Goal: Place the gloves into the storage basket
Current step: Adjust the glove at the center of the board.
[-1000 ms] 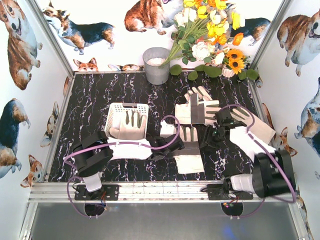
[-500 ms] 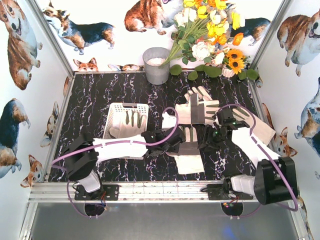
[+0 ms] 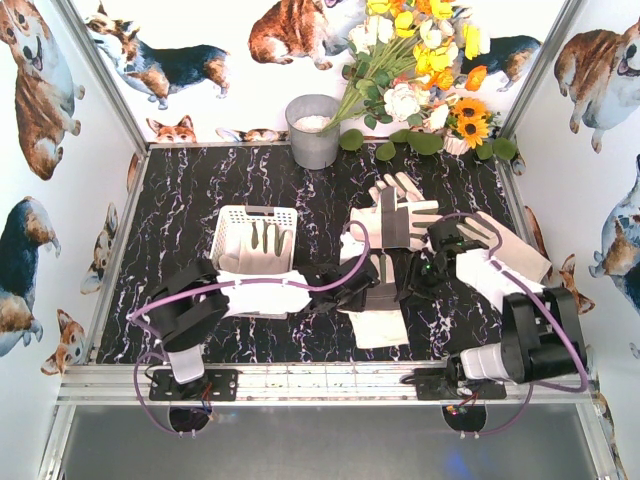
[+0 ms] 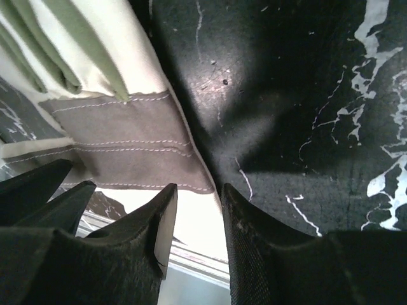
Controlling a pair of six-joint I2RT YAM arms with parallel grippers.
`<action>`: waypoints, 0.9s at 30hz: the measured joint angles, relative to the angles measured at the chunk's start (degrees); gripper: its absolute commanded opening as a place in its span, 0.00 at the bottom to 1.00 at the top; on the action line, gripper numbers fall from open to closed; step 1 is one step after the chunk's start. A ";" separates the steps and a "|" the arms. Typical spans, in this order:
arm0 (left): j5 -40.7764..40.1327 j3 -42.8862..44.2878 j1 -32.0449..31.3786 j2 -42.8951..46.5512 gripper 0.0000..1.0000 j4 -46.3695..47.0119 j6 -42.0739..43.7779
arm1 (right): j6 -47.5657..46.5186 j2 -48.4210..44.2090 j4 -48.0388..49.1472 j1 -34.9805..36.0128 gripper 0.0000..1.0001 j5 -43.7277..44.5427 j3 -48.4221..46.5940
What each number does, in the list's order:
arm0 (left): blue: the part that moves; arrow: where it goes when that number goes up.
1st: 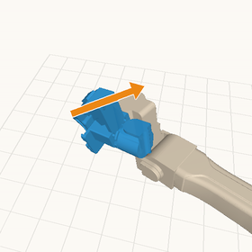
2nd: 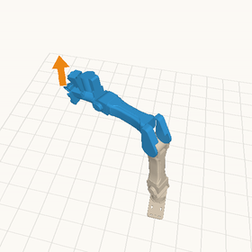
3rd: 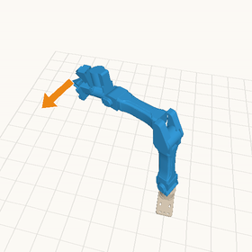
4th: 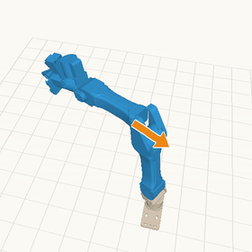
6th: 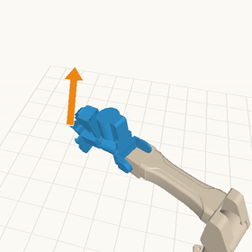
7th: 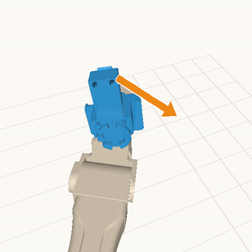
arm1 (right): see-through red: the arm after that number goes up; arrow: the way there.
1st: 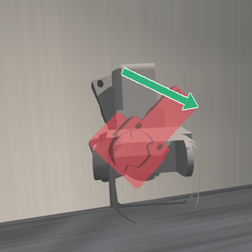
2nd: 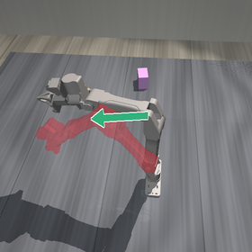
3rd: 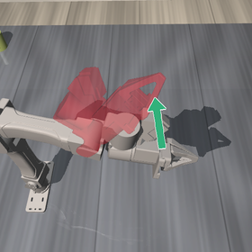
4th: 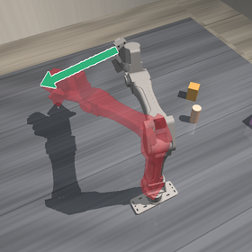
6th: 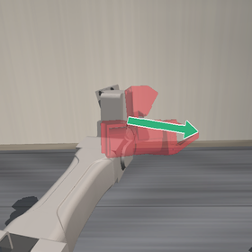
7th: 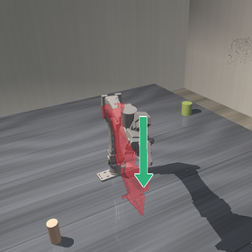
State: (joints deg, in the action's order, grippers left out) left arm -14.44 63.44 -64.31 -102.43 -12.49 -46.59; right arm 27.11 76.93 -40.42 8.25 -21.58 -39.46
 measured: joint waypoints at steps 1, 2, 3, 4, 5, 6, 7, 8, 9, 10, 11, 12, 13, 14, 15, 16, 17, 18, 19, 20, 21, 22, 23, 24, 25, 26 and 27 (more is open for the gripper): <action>0.48 0.00 0.07 -0.70 0.27 0.33 -0.09 | 0.04 0.81 0.50 0.00 0.36 -0.02 0.17; 0.79 -0.02 0.13 -1.27 0.27 0.50 -0.11 | 0.04 1.44 1.03 0.09 0.36 -0.04 0.46; 1.03 -0.15 0.24 -1.66 0.26 0.55 -0.22 | 0.04 2.03 1.44 0.20 0.36 -0.04 0.83; 1.22 -0.46 0.46 -1.75 0.26 0.50 -0.35 | 0.04 2.78 1.64 0.37 0.36 -0.07 1.20; 1.22 -0.48 0.50 -1.75 0.26 0.46 -0.37 | 0.04 2.91 1.70 0.37 0.36 -0.07 1.29; 1.25 -0.96 0.70 -1.75 0.26 0.98 -0.57 | 0.04 3.13 1.84 0.48 0.36 -0.13 1.49; 1.27 -1.38 0.90 -1.75 0.26 1.16 -0.76 | 0.04 3.32 1.86 0.63 0.36 -0.22 1.60; 1.29 -2.05 1.07 -1.75 0.26 1.38 -0.98 | 0.04 3.43 1.90 0.74 0.35 -0.48 1.66; 1.27 -2.84 1.22 -1.73 0.26 1.62 -1.29 | 0.07 3.50 1.99 0.92 0.35 -0.66 1.66; 1.33 -3.45 1.31 -1.44 0.26 2.23 -1.57 | 0.09 3.61 2.08 1.14 0.34 -0.76 1.66; 1.29 -3.89 1.31 -1.03 0.26 2.45 -1.68 | 0.13 3.76 2.19 1.38 0.34 -0.96 1.66; 1.22 -4.44 1.31 -0.66 0.26 2.51 -1.86 | 0.20 3.91 2.27 1.64 0.34 -1.18 1.66; 1.16 -5.01 1.31 -0.28 0.26 2.78 -2.14 | 0.28 4.09 2.45 2.08 0.33 -1.38 1.66; 1.11 -5.40 1.31 0.04 0.26 2.82 -2.29 | 0.44 4.20 2.64 2.51 0.33 -1.60 1.66; 1.05 -5.81 1.31 0.37 0.26 2.86 -2.49 | 0.66 4.35 2.91 3.08 0.33 -1.88 1.66; 1.03 -6.03 1.31 0.57 0.26 2.86 -2.54 | 0.92 4.52 3.13 3.65 0.33 -2.10 1.66; 0.98 -6.16 1.31 0.72 0.26 2.84 -2.60 | 1.29 4.72 3.32 4.28 0.33 -2.38 1.66; 0.94 -6.21 1.31 0.74 0.28 2.82 -2.64 | 1.53 4.81 3.43 4.81 0.33 -2.40 1.66; 0.94 -6.21 1.31 0.76 0.32 2.80 -2.67 | 1.79 4.83 3.48 5.33 0.33 -2.45 1.66; 0.94 -6.21 1.31 0.79 0.34 2.80 -2.64 | 1.97 4.81 3.50 5.70 0.35 -2.38 1.66; 0.96 -6.19 1.31 0.87 0.37 2.75 -2.51 | 2.19 4.79 3.54 6.01 0.36 -2.36 1.66; 0.96 -6.14 1.29 0.98 0.41 2.60 -2.27 | 2.47 4.68 3.52 6.25 0.38 -2.32 1.66; 0.94 -6.05 1.31 1.16 0.43 2.27 -1.99 | 2.69 4.44 3.45 6.38 0.40 -2.10 1.66; 0.85 -5.81 1.31 1.33 0.47 1.73 -1.66 | 2.82 4.02 3.26 6.40 0.41 -1.75 1.64; 0.66 -5.44 1.31 1.57 0.50 0.92 -1.22 | 2.91 3.45 2.89 6.38 0.42 -1.29 1.57; 0.37 -4.96 1.31 1.92 0.54 0.15 -0.76 | 2.97 2.60 2.08 6.38 0.44 -0.66 1.29; 0.04 -4.37 1.31 2.43 0.57 -0.68 -0.26 | 2.99 1.68 1.22 6.38 0.45 -0.15 0.74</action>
State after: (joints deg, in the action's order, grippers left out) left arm -14.39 59.07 -63.00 -100.01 -13.17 -46.85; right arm 30.11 78.61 -39.20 14.63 -21.74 -38.72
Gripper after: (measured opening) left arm 0.489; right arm 0.416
